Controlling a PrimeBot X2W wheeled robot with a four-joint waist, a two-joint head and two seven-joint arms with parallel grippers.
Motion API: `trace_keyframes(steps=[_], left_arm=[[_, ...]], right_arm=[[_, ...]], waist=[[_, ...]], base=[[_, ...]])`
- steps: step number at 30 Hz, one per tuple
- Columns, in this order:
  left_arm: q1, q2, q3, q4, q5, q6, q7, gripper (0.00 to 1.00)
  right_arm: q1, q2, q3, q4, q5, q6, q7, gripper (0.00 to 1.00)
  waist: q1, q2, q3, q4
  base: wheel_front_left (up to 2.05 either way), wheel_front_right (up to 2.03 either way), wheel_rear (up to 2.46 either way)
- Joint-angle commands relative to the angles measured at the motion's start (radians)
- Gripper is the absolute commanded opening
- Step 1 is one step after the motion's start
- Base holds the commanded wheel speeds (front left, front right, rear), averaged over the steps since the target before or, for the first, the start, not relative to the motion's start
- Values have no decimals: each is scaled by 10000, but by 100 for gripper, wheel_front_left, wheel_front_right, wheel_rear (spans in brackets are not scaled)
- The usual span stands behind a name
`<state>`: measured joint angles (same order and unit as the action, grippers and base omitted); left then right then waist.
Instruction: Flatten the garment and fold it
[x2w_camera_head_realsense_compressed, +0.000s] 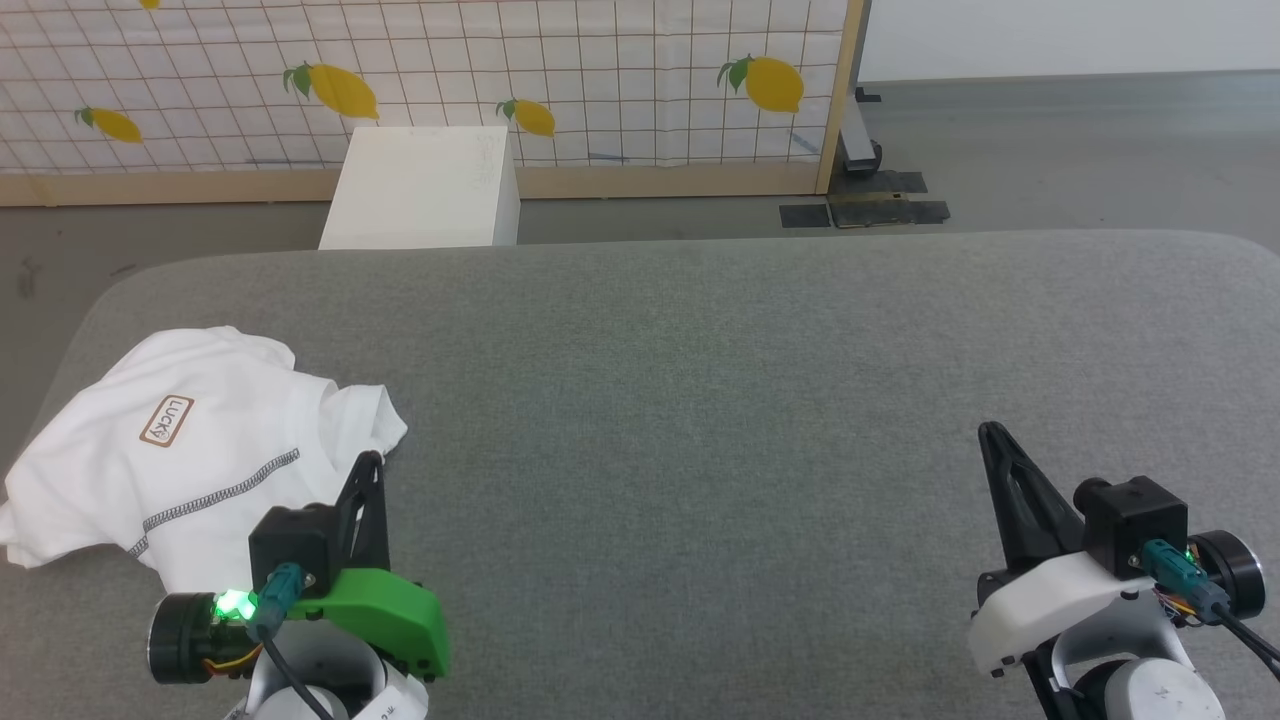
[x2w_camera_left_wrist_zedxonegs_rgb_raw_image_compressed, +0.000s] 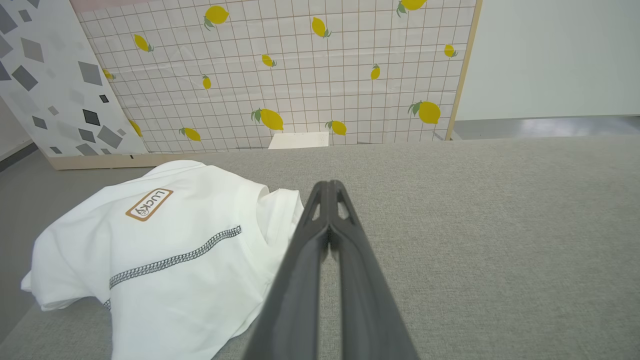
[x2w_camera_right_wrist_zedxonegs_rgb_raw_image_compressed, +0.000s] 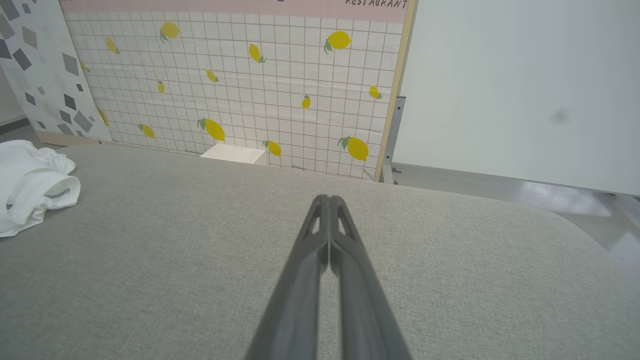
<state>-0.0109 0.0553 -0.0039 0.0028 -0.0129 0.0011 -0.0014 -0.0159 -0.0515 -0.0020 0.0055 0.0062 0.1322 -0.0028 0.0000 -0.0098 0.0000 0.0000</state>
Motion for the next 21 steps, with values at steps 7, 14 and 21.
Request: trace_keyframes(steps=[7, 14, 21], left_arm=[[21, 0, -76, 41, -134, 33, -74, 100], [30, -3, -194, 161, -303, 102, -225, 100], [24, -6, -303, 282, -455, 157, -370, 100]], right_arm=[[54, 0, -40, 51, 130, 0, -83, 100], [139, 1, -122, 128, 310, -1, -229, 100], [226, 2, -196, 196, 463, -2, -369, 100]], waist=[[0, 3, 2, -2], [0, 9, -2, -3], [0, 13, -9, 7]], base=[[0, 0, 0], [0, 0, 0], [0, 0, 0]])
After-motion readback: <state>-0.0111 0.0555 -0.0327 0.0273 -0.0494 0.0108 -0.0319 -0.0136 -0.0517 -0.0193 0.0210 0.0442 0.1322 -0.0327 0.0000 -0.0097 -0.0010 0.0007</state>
